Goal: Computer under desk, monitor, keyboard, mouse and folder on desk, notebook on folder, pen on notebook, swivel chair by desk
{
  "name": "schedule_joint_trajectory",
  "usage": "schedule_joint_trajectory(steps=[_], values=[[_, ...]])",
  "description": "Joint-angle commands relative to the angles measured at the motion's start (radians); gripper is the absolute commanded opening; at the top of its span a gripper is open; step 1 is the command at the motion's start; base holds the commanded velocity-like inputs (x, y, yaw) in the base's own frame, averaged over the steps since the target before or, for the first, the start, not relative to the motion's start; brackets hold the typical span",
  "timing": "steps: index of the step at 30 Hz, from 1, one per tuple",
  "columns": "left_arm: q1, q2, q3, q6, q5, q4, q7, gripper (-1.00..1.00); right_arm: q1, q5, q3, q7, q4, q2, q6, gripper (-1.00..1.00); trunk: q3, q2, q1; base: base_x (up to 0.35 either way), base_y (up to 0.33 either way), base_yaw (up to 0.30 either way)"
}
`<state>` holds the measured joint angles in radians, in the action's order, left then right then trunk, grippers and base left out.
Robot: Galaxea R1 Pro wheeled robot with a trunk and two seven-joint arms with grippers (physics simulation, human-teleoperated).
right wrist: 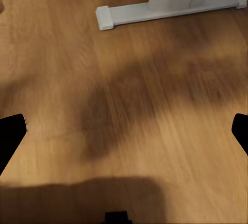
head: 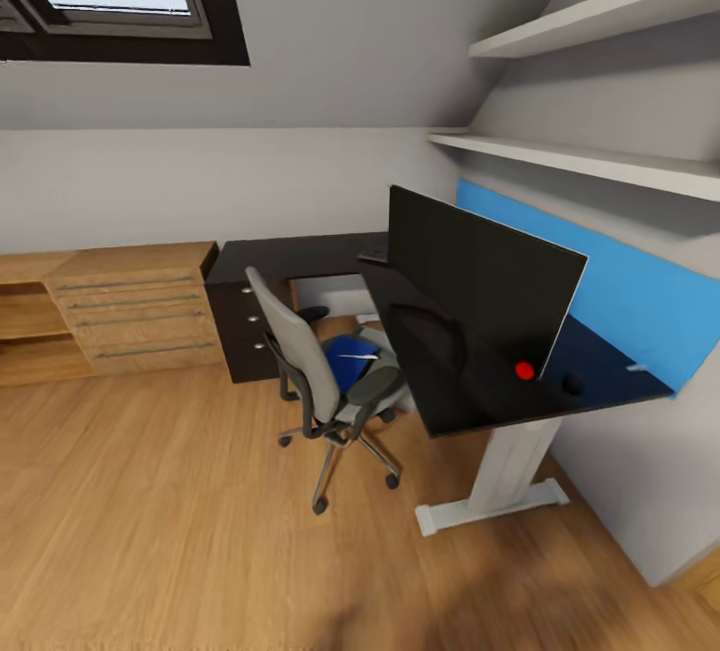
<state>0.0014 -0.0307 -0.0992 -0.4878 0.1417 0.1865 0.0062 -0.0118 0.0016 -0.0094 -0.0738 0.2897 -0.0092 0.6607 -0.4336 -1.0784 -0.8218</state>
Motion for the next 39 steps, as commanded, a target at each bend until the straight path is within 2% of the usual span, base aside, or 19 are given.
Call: schedule_joint_trajectory(steps=[1, 13, 29, 39], values=[[0.0, 0.0, 0.001, -0.002, 0.006, 0.001, 0.0, 1.0, 0.0, 0.001, -0.001, -0.001, 0.0, 0.0, 0.003, 1.0, 0.0, -0.001, 0.0, 0.0, 0.0, 0.258], [0.0, 0.0, 0.0, -0.002, 0.006, 0.001, 0.0, 1.0, 0.0, 0.001, -0.001, -0.001, -0.003, 0.0, 0.039, 1.0, 0.012, -0.001, 0.0, 0.0, 0.0, 0.223], [0.0, 0.0, -0.004, -0.002, 0.007, 0.002, -0.002, 1.0, 0.0, 0.0, -0.002, -0.001, -0.003, -0.001, 0.04, 1.0, 0.02, -0.001, 0.0, 0.0, 0.001, 0.238], [0.0, 0.0, -0.002, 0.001, 0.007, 0.002, -0.009, 1.0, 0.0, 0.0, -0.006, -0.001, -0.004, -0.007, 0.041, 1.0, 0.02, -0.001, 0.0, 0.058, 0.237, 0.09]])
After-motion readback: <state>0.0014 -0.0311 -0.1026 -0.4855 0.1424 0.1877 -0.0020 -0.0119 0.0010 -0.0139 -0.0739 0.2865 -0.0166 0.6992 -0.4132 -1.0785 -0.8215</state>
